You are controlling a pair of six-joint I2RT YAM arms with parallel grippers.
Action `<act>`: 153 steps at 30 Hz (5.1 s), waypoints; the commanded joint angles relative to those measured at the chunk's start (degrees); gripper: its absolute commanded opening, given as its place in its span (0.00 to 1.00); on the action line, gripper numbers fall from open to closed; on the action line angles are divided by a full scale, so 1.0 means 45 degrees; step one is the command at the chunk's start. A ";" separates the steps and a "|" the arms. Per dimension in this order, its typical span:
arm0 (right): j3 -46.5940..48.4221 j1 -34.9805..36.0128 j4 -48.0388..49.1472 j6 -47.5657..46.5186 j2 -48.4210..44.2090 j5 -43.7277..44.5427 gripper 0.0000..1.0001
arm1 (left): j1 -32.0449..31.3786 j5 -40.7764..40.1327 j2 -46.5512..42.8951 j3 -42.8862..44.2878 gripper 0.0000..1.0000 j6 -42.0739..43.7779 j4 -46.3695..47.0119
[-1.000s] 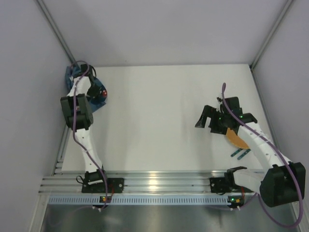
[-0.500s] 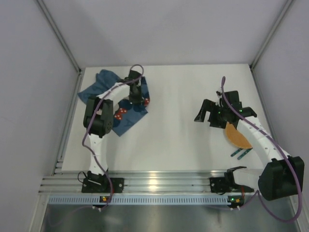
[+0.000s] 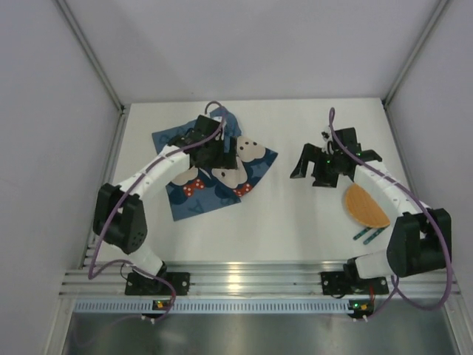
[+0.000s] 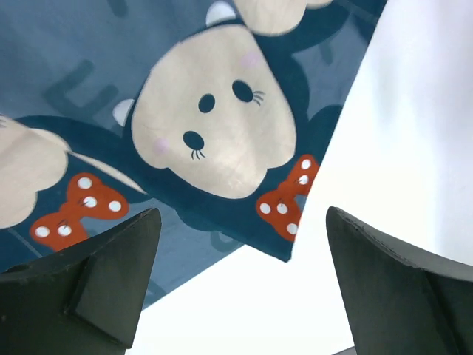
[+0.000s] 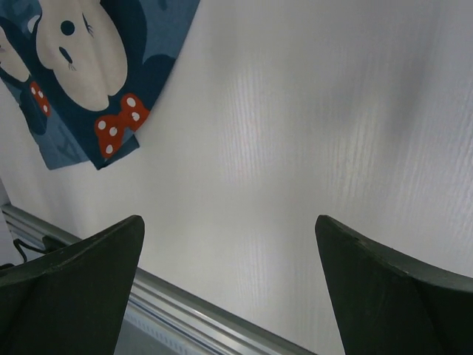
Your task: Set the dinner table for one person
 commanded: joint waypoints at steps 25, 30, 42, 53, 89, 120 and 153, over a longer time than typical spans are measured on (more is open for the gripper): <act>0.9270 0.1040 0.3340 0.3563 1.1647 -0.1131 0.96 | 0.0258 -0.3865 -0.7930 -0.5316 0.98 -0.5119 -0.2909; 0.9271 0.1764 0.3262 0.3701 1.1629 -0.0818 0.88 | 0.0511 -0.4061 -0.7444 -0.5453 0.98 -0.5566 -0.2988; 0.9817 0.2155 0.2364 0.3154 1.1805 -0.1481 0.15 | 0.4769 -0.1213 -0.4203 -0.6781 0.98 -0.5315 -0.0783; 0.8631 0.1415 0.1699 0.2217 1.0383 -0.1580 0.00 | 0.4770 -0.0137 0.0091 -0.5356 0.92 -0.4260 0.0957; -0.2466 -0.1968 -0.3126 0.2549 -0.0386 0.2720 0.00 | 0.4597 -0.4766 -0.3008 -0.5022 0.00 -0.9670 -0.4122; 0.5635 -0.4190 -0.5840 -0.0051 0.1822 0.4342 0.83 | 0.3169 -0.2500 -0.5158 -0.4008 0.96 -0.6156 -0.2499; 0.8957 -0.4799 -0.4101 0.0204 0.9207 0.4534 0.00 | 0.2719 -0.2343 -0.5627 -0.4008 0.94 -0.5158 -0.2948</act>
